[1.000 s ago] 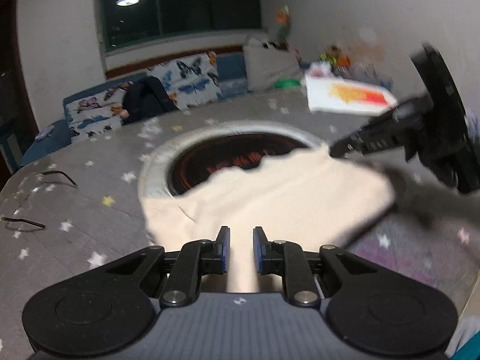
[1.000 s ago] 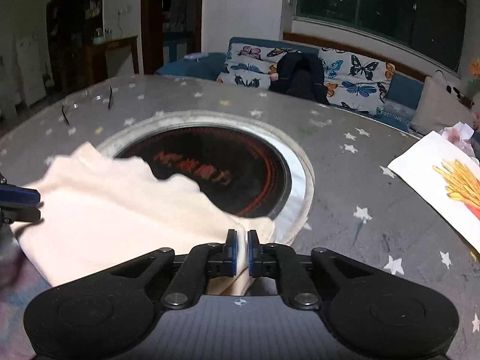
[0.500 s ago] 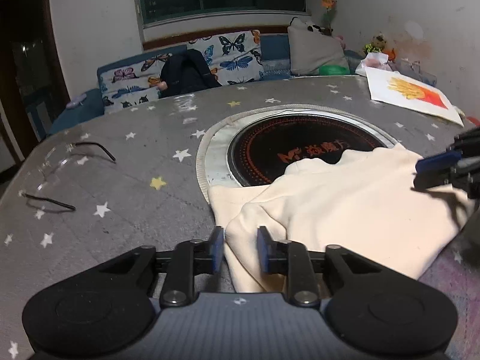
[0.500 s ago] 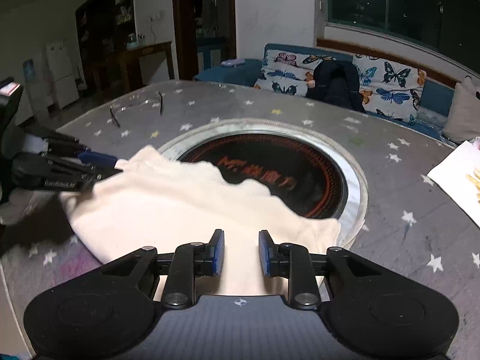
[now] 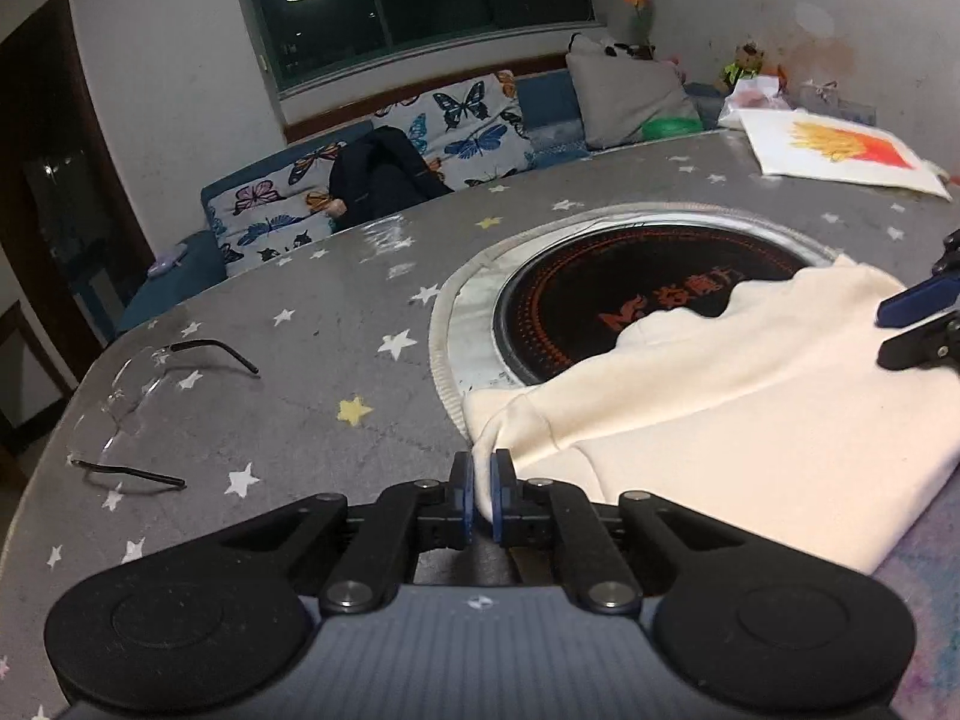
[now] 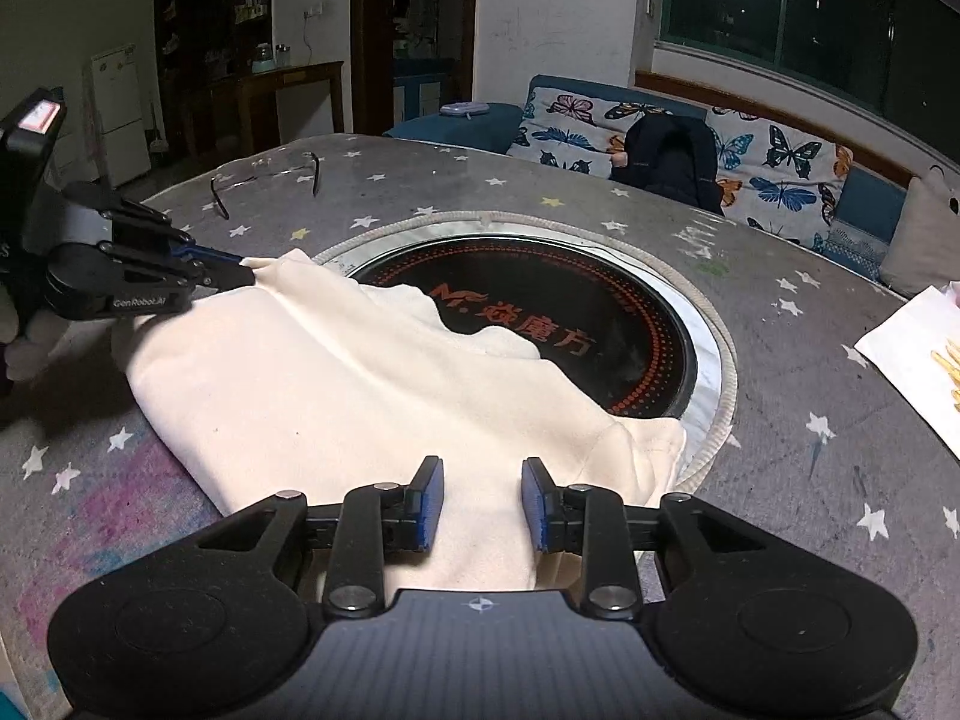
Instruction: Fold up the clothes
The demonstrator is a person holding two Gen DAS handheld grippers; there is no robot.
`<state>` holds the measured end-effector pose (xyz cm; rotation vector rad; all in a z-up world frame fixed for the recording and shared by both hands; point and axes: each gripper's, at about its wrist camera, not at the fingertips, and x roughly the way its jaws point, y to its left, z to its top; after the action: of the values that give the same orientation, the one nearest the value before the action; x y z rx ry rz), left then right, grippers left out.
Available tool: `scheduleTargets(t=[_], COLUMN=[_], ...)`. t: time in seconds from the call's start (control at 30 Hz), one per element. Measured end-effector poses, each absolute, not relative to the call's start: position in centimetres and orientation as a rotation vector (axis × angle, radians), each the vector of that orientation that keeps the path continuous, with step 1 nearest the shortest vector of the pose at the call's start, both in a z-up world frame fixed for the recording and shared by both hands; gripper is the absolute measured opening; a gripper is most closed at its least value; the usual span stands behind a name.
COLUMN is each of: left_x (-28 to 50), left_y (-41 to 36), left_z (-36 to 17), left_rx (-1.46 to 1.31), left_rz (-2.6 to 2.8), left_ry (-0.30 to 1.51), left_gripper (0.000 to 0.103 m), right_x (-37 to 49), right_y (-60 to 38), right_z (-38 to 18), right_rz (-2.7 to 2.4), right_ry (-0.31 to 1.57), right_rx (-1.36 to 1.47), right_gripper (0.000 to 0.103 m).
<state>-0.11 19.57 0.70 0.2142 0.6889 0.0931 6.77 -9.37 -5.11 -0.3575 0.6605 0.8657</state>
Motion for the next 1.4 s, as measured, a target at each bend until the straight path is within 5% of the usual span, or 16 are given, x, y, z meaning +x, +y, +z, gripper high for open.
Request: scheduleTargets(t=[0.27, 0.57, 1.0, 1.4], left_x=[-0.6, 1.8, -5.7, -7.2], left_y=[18.7, 18.0, 15.8, 15.2], left_z=[4.3, 0.7, 1.5, 2.2], left_rx=[0.135, 0.120, 0.106, 0.109], left_rz=[0.060, 0.013, -0.017, -0.009], left_ry=[0.589, 0.719, 0.678, 0.656], left_gripper=[0.012, 0.015, 0.013, 0.014], right_x=[8.7, 12.3, 2.7, 2.0], right_y=[-9.2, -9.7, -11.7, -12.2], right_z=[-3.5, -4.3, -2.3, -2.9], right_rz=[0.868, 0.805, 0.994, 0.953], right_ry=[0.664, 0.712, 0.648, 0.641], right_rx=[-0.292, -0.280, -0.415, -0.389], right_gripper=[0.031, 0.029, 0.026, 0.026])
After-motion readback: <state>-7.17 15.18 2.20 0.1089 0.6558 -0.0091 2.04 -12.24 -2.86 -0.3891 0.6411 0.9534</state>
